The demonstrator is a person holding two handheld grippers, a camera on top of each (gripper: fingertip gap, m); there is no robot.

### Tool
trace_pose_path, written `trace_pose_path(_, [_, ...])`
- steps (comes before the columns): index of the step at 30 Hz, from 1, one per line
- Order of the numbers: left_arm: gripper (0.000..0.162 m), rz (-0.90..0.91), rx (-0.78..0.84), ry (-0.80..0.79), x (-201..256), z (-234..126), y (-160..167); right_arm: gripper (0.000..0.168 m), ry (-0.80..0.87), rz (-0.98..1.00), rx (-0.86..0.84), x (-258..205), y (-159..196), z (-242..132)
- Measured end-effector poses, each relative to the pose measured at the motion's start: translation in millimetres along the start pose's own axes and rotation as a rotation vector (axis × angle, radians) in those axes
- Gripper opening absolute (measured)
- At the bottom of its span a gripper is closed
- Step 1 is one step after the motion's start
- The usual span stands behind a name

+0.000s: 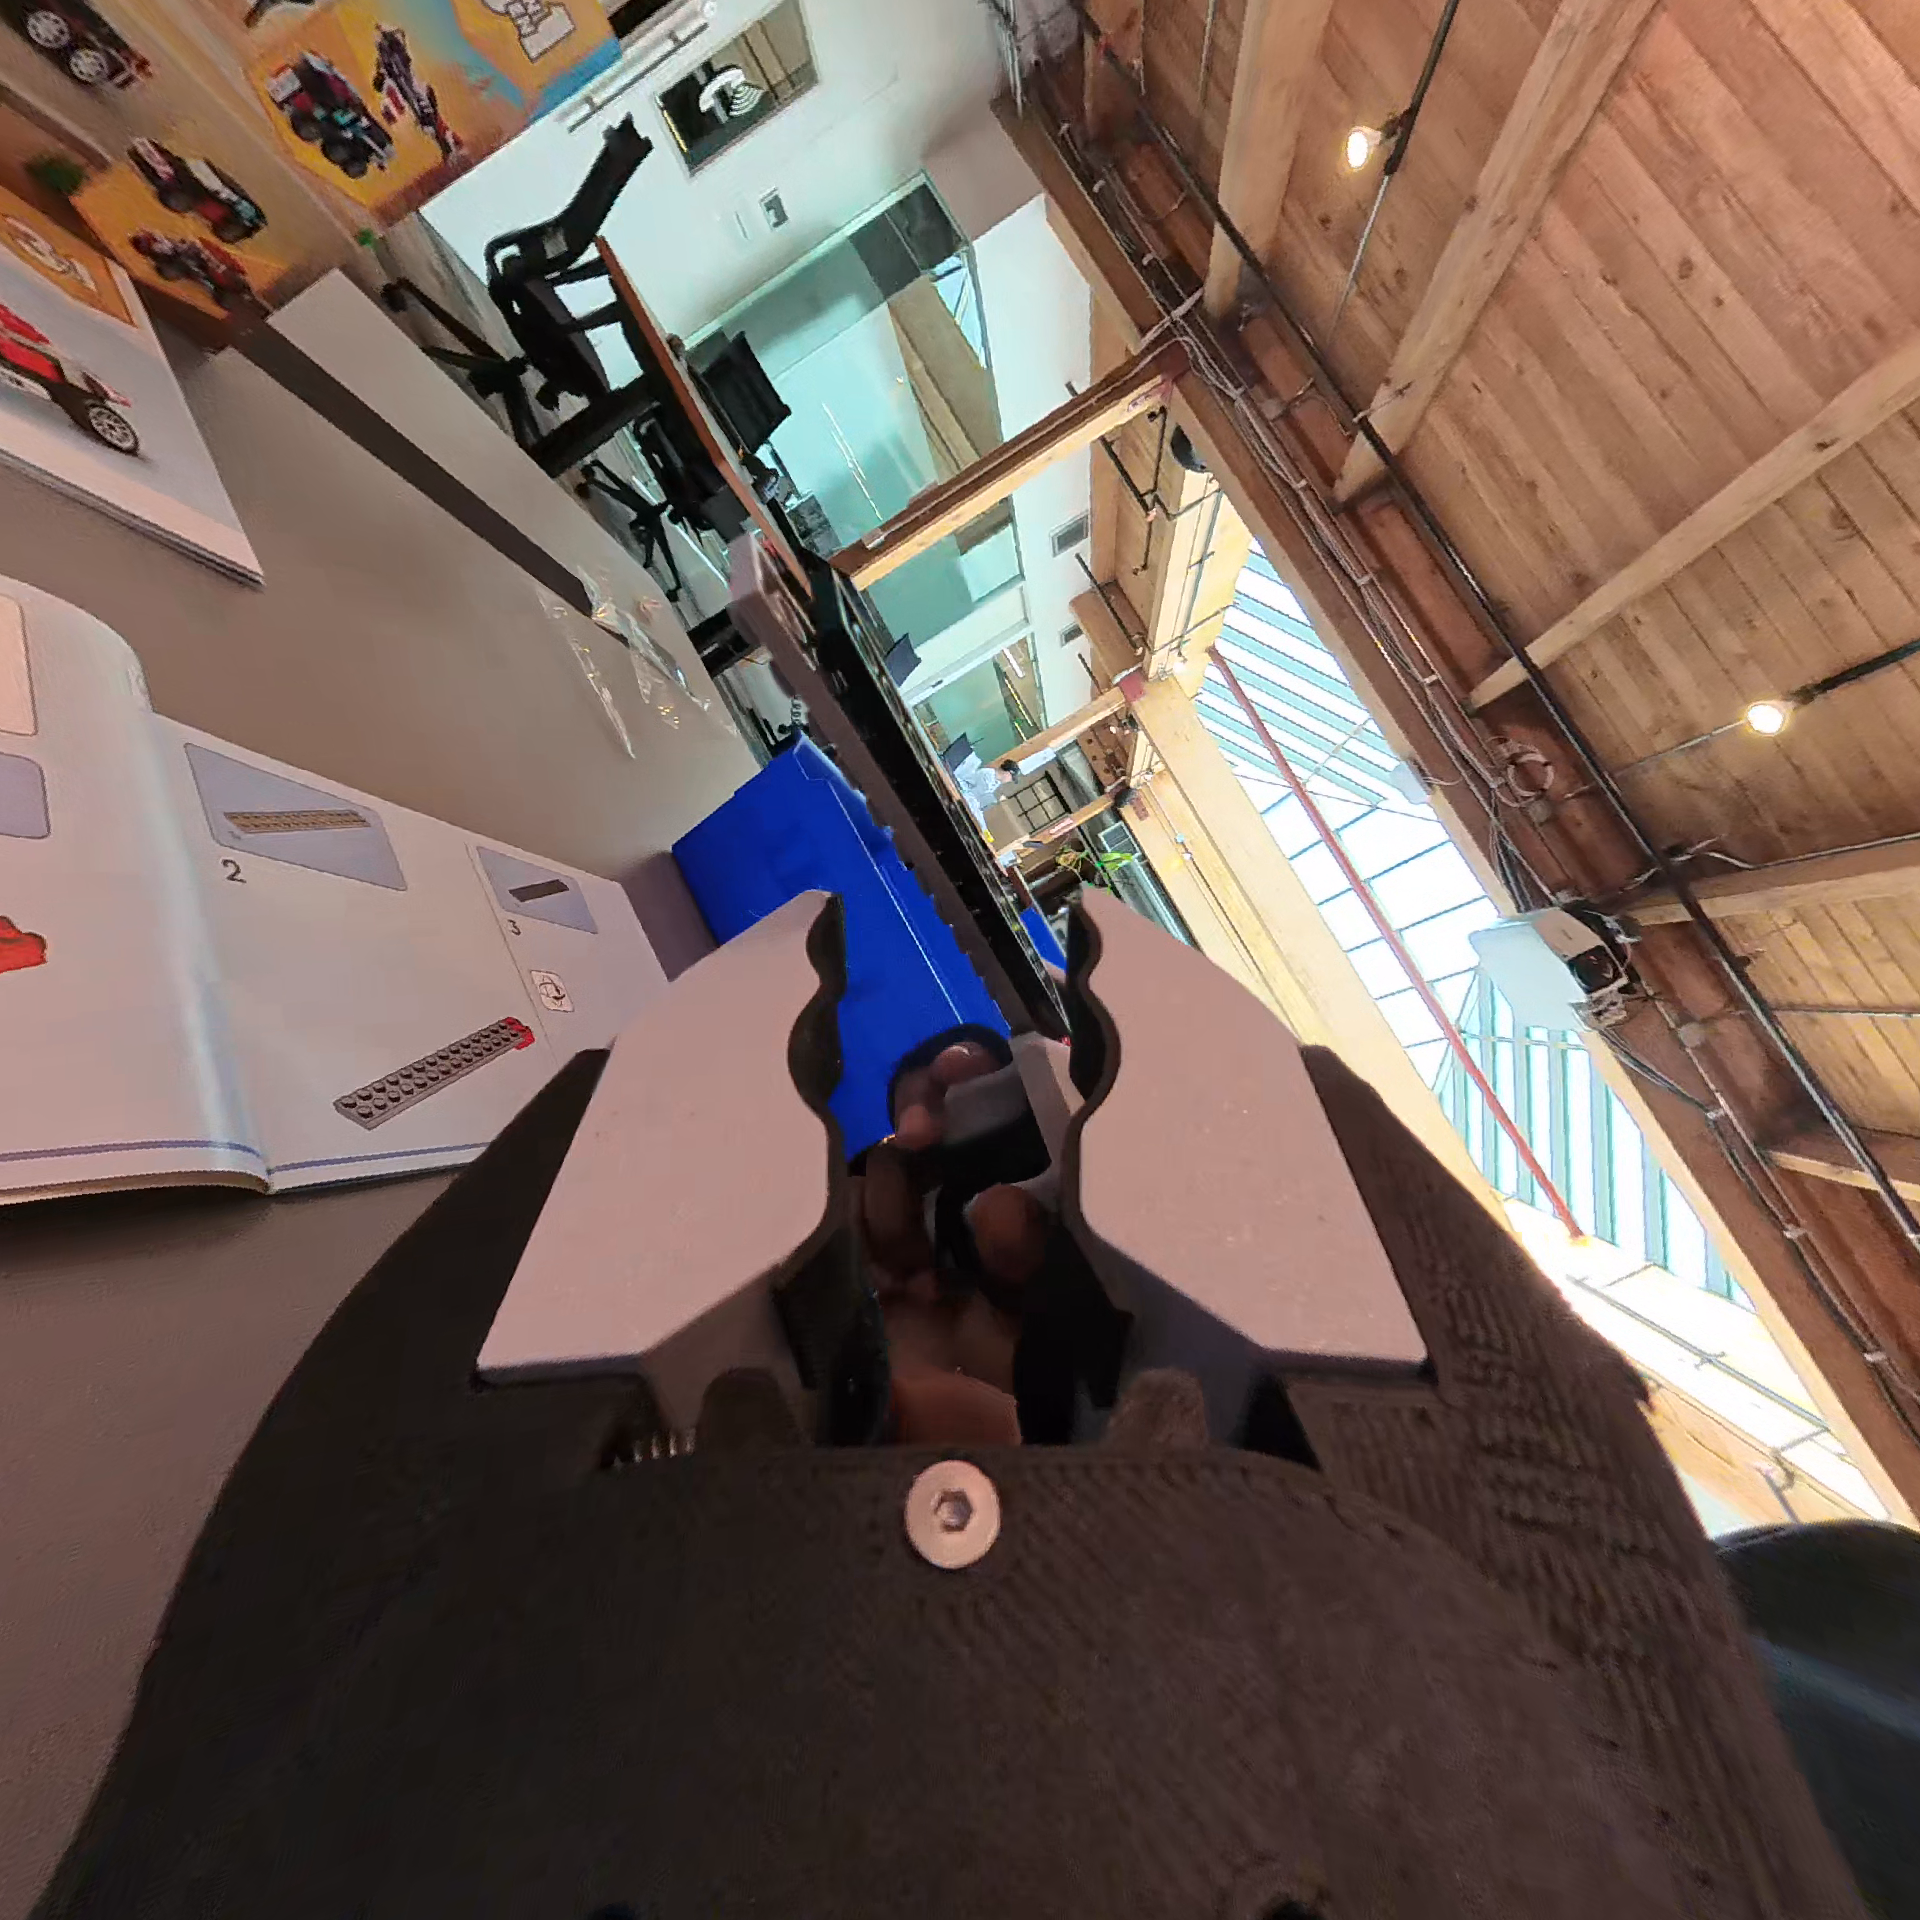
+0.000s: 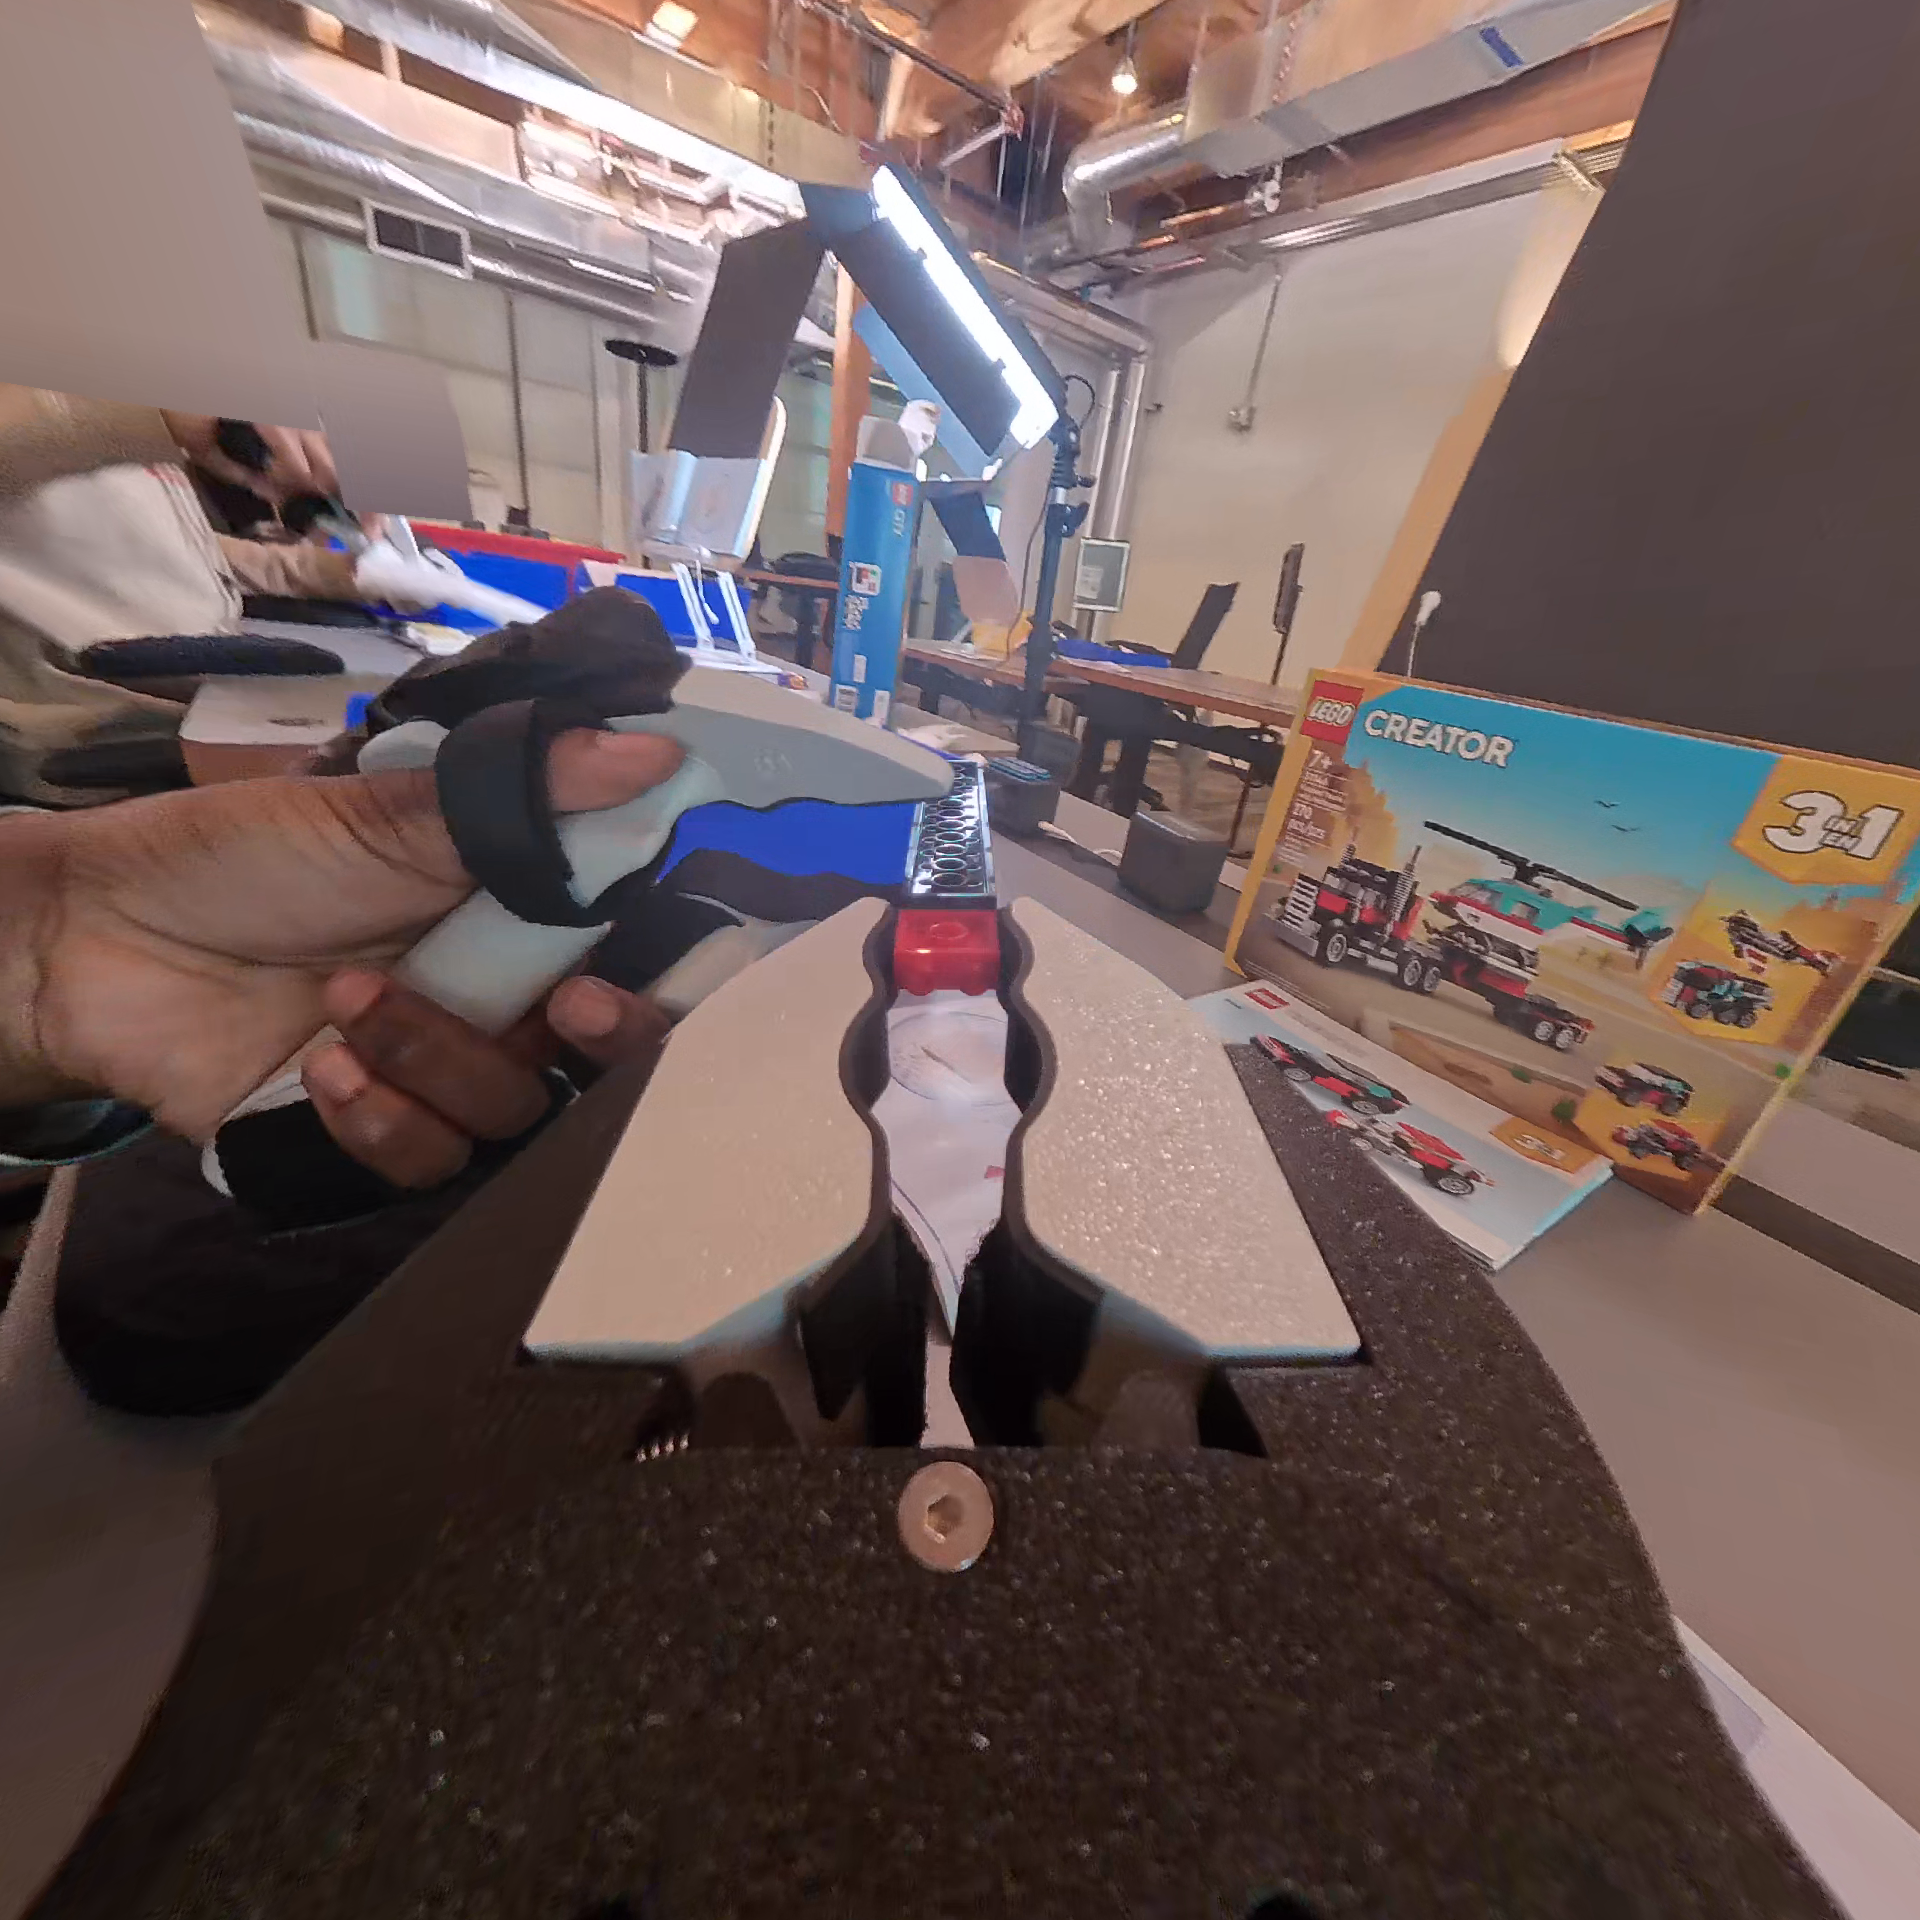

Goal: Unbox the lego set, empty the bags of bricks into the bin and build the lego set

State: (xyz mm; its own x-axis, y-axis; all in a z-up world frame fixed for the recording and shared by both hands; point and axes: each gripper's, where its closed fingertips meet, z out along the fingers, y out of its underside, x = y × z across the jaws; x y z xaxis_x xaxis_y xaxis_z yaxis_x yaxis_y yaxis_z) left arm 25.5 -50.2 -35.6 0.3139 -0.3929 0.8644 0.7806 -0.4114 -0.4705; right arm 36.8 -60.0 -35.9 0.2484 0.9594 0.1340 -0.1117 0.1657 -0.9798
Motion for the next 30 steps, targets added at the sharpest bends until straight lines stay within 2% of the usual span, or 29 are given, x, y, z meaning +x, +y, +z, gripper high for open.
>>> trace_pose_path(2, [0.035, -0.015, -0.012, 0.012, -1, 1, 2, 0.017, 0.021, -0.035, -0.023, -1, 3, 2])
trace_pose_path(3, [0.022, -0.010, -0.010, 0.015, -2, 1, 1, 0.017, 0.031, -0.053, -0.031, -2, 4, 4])
trace_pose_path(4, [0.016, -0.005, -0.005, 0.013, -3, 0, 1, 0.017, 0.039, -0.067, -0.039, -2, 6, 5])
trace_pose_path(8, [0.011, 0.036, -0.005, 0.045, 2, -3, -3, 0.018, 0.051, -0.056, -0.077, -3, 14, 7])
trace_pose_path(12, [0.011, 0.038, -0.022, 0.070, 5, -6, -2, 0.018, -0.022, 0.028, -0.028, -7, 7, 6])
trace_pose_path(17, [0.010, -0.047, -0.022, 0.089, 2, -7, -1, 0.018, -0.004, -0.095, -0.009, -8, 5, 6])
trace_pose_path(25, [0.011, -0.010, -0.057, 0.090, 2, -11, 1, 0.018, -0.017, -0.103, -0.003, -12, 4, 10])
trace_pose_path(30, [0.010, 0.040, -0.044, 0.157, 10, -16, 0, 0.018, -0.070, -0.055, 0.025, -18, -2, 11])
